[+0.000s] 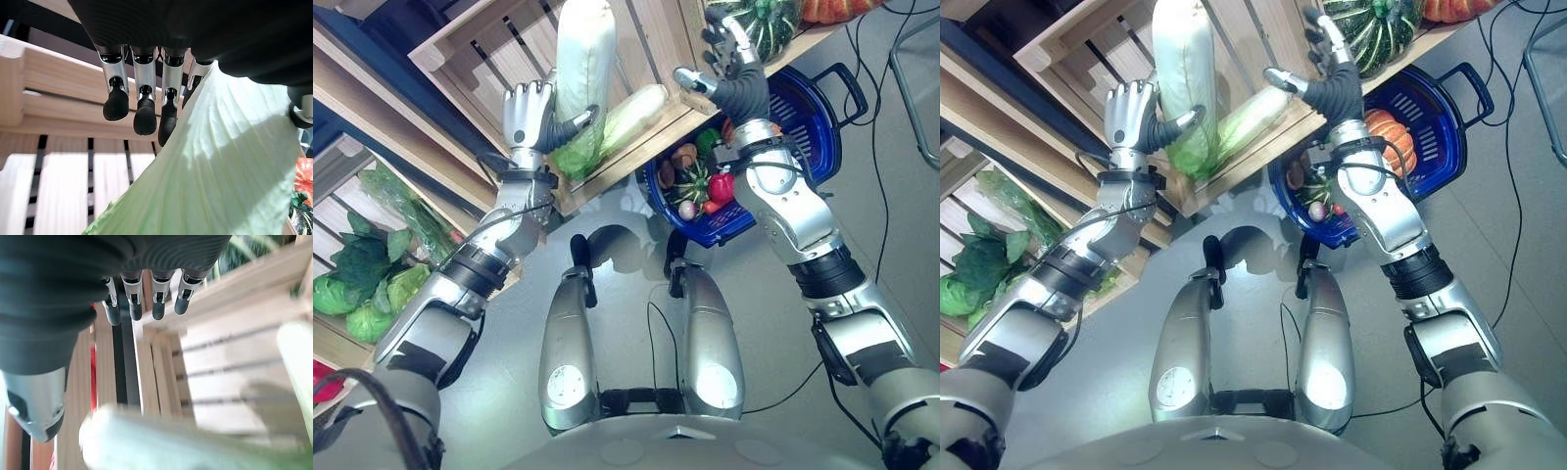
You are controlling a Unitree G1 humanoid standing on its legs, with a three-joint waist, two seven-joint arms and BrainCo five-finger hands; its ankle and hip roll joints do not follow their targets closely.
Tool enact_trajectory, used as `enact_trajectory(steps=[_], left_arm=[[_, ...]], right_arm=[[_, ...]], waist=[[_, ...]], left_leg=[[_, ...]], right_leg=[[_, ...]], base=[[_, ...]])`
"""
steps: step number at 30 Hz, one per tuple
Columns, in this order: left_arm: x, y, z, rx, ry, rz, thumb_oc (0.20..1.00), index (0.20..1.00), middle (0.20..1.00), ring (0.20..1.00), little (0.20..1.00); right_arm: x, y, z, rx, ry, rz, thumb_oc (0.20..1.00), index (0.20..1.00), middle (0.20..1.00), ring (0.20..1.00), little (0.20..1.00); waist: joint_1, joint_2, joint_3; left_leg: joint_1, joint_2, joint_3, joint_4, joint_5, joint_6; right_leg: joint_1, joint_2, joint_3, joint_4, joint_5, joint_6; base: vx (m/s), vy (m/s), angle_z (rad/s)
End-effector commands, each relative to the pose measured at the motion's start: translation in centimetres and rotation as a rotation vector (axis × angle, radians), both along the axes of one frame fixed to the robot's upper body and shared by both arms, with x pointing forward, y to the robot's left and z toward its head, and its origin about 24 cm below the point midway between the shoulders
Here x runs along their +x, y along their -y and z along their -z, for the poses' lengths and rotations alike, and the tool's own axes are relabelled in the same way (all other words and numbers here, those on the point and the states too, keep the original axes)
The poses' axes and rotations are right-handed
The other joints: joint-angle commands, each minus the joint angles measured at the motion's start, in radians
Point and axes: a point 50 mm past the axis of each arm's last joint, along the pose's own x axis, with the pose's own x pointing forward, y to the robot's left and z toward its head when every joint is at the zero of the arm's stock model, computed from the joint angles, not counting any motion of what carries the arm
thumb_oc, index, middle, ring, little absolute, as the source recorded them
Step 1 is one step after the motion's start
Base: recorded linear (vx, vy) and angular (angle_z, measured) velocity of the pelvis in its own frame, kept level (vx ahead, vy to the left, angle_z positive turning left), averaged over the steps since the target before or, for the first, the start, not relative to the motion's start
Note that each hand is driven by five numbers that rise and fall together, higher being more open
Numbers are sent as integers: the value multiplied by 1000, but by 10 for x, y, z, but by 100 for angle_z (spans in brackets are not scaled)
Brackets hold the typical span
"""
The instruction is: Pick up fruits and vegetables into the basket
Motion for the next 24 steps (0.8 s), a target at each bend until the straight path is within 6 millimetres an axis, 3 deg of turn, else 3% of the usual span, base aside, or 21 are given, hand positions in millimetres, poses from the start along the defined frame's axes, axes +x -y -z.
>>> enact_trajectory(steps=[1,13,17,24], left_arm=[[-17,18,-52,76,232,136,200,200,200,200,200],[-22,51,-67,222,271,230,200,200,200,200,200],[-23,55,-70,260,292,223,200,200,200,200,200],[-25,60,-72,293,360,206,200,200,200,200,200]], right_arm=[[-26,-29,-43,29,166,-231,1000,1000,1000,1000,1000],[-42,-67,-49,-31,143,-425,1000,1000,1000,1000,1000],[-41,-70,-47,-20,123,-408,1000,1000,1000,1000,1000],[-24,-65,-34,19,40,-232,1000,1000,1000,1000,1000]], waist=[[-8,-11,-45],[4,-29,-45],[7,-34,-45],[9,-46,-45]], left_leg=[[32,-51,72,16,-65,43],[30,-52,61,7,-61,46],[30,-51,56,6,-64,45],[35,-45,57,6,-67,41]], right_leg=[[63,-11,7,-39,-22,68],[61,-3,12,-47,-15,66],[63,-1,15,-50,-17,66],[72,-3,13,-58,-16,65]], base=[[0,0,0],[8,-16,1],[0,0,0],[2,-4,0]])
